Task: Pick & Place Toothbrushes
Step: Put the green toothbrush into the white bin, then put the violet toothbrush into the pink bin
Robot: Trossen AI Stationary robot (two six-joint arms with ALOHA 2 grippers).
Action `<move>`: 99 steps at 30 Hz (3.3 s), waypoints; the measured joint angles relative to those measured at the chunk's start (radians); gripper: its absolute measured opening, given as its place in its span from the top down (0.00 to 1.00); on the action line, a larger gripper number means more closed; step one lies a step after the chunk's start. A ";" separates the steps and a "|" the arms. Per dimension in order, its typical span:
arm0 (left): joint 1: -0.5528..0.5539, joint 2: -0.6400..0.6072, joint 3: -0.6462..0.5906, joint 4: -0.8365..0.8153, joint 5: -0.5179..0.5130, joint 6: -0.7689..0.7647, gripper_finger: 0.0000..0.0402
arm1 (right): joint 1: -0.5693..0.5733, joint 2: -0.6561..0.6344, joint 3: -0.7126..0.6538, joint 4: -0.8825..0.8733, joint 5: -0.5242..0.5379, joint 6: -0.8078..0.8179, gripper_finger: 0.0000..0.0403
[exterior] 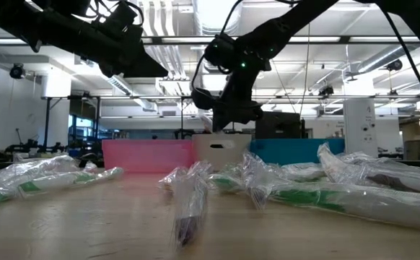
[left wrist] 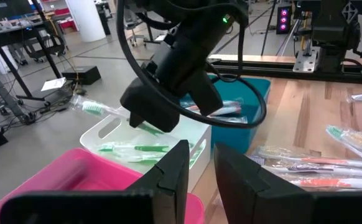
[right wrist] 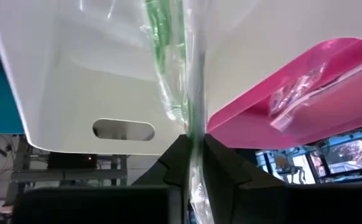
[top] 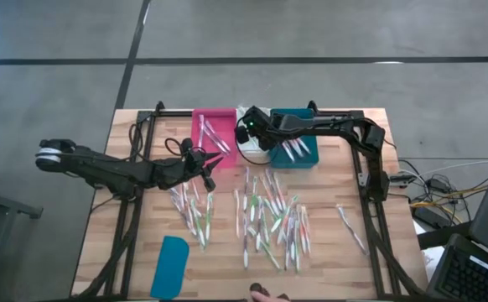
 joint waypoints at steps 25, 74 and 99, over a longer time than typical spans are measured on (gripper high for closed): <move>-0.001 0.000 0.000 0.000 0.000 0.000 0.80 | 0.022 -0.156 0.000 0.025 0.004 0.264 0.59; -0.009 -0.062 0.000 -0.195 -0.002 -0.121 0.80 | 0.404 -0.534 -0.278 -0.451 -0.003 2.722 0.98; -0.075 0.061 0.167 -0.533 -0.057 -0.533 0.80 | 0.459 -0.795 -0.632 -0.200 0.049 2.927 0.98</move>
